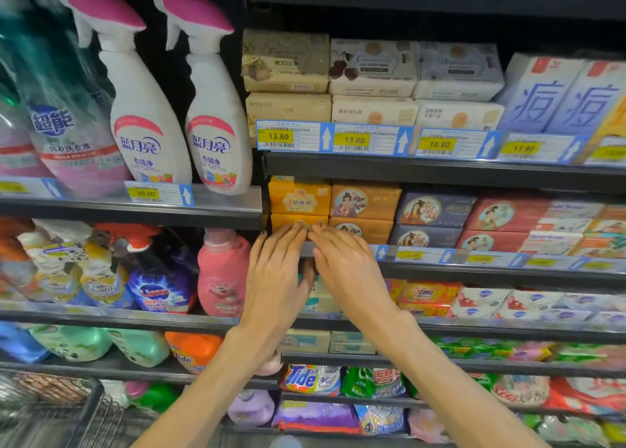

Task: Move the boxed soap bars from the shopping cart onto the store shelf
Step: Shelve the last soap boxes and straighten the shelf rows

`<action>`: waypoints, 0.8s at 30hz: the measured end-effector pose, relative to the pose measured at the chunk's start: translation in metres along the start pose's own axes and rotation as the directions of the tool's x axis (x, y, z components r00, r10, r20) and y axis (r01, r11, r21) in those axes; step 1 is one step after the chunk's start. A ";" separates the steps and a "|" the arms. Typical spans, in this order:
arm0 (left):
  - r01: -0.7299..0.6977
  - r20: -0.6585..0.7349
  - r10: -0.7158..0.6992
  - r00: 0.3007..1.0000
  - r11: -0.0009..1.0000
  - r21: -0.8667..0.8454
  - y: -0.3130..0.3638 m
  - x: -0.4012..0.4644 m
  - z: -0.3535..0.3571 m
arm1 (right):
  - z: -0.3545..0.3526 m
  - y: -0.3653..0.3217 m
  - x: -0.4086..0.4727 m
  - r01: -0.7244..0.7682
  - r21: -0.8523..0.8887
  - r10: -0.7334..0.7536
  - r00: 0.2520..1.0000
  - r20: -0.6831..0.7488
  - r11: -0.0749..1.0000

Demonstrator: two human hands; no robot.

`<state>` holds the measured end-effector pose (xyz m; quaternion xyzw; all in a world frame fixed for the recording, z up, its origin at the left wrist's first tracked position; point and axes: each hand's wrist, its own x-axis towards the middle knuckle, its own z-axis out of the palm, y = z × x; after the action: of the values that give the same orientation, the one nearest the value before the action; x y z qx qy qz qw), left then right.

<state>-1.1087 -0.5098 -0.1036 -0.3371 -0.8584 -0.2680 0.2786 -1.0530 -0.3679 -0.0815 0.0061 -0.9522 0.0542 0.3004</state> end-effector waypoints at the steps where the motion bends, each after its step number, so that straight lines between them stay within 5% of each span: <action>1: -0.025 -0.025 0.025 0.999 0.999 -0.022 0.000 0.001 -0.004 | -0.004 0.001 0.001 0.003 0.024 -0.003 1.000 -0.023 1.000; 8: -0.144 -0.240 0.156 0.958 0.987 0.068 0.001 0.025 -0.046 | -0.027 0.007 0.030 0.014 -0.006 -0.015 0.954 -0.298 1.000; 16: -0.109 -0.189 0.188 0.964 0.924 0.365 -0.020 0.076 -0.041 | -0.024 0.007 0.074 -0.249 -0.129 0.247 0.968 -0.036 0.960; 24: 0.003 -0.214 0.108 0.971 0.887 0.462 -0.026 0.082 -0.020 | -0.020 0.010 0.072 -0.262 -0.206 0.242 0.963 -0.116 0.943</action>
<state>-1.1725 -0.5042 -0.0424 -0.2511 -0.8490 -0.0878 0.4565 -1.1010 -0.3545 -0.0254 -0.1514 -0.9309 -0.0130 0.3322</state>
